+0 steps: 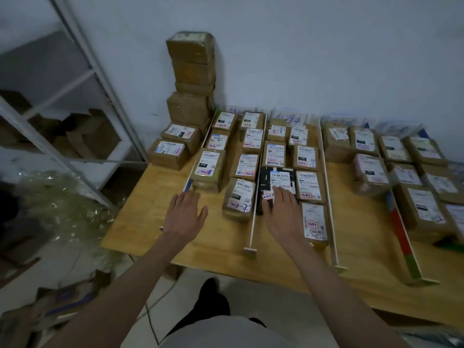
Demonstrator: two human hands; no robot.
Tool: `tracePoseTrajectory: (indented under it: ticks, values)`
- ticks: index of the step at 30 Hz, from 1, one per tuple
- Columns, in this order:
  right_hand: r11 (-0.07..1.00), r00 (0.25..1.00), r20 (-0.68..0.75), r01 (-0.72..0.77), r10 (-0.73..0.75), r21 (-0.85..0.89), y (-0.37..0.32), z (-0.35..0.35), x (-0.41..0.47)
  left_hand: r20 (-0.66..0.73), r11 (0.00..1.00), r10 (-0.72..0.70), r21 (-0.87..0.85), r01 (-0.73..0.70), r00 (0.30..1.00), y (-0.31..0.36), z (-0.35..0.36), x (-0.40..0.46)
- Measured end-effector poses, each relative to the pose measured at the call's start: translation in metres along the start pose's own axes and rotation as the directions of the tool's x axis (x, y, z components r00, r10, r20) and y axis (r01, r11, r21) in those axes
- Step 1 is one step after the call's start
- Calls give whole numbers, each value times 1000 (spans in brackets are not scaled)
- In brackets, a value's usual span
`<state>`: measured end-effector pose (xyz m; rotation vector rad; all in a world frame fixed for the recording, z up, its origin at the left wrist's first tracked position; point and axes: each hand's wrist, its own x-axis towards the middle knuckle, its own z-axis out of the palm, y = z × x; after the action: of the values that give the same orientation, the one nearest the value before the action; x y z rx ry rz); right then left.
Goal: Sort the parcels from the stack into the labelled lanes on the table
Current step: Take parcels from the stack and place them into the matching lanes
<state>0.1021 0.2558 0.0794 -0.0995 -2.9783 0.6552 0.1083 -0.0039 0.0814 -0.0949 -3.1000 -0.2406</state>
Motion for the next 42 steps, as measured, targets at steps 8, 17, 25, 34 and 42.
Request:
tracePoseTrajectory:
  ticks: [8,17,25,34,42]
  values:
    - [999,999,19,43,-44,14,-60,23,43,-41,999,-41,-19,40,998,-64,-14,40]
    - [1000,999,-31,-9,9,-20,-145,61,118,-46,1000,21,-11,-22,999,-147,-31,137]
    - [994,994,-35,-106,106,-8,-214,92,179,-1,991,133,17,-133,991,-216,-49,234]
    - [990,990,-11,-139,139,-33,-254,106,272,22,988,149,39,-150,989,-255,-55,342]
    - [997,997,-43,-70,69,-24,-273,69,419,-82,984,176,16,-175,981,-244,-95,471]
